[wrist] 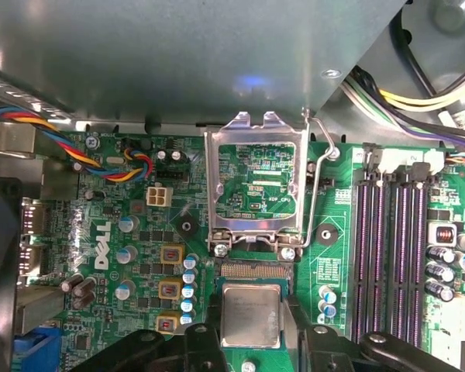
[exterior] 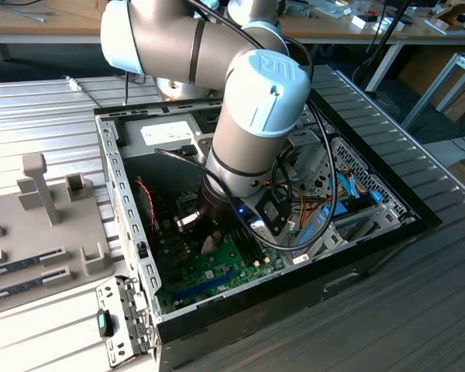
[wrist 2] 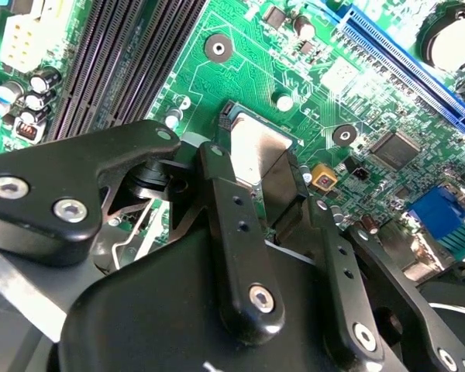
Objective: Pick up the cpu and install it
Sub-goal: 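Place the cpu into insertion slot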
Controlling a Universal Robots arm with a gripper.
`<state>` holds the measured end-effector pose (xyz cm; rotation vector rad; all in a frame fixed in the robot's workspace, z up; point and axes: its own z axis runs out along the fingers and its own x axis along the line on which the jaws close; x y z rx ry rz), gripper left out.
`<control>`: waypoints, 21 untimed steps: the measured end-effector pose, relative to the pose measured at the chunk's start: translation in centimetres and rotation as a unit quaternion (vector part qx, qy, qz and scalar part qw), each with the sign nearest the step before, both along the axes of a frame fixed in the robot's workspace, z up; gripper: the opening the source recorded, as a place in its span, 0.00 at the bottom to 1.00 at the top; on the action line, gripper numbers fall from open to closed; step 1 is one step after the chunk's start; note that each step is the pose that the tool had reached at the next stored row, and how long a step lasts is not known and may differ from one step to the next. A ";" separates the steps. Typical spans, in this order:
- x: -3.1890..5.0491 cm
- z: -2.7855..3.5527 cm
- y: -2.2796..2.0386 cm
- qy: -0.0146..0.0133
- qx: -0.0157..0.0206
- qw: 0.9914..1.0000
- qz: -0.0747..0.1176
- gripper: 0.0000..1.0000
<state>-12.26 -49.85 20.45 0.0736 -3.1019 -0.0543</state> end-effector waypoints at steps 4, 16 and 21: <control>0.00 0.34 0.01 0.000 0.001 1.000 0.000 0.41; -0.01 0.34 0.16 0.000 0.004 1.000 -0.009 0.41; -0.01 0.20 0.32 0.000 0.004 1.000 -0.015 0.41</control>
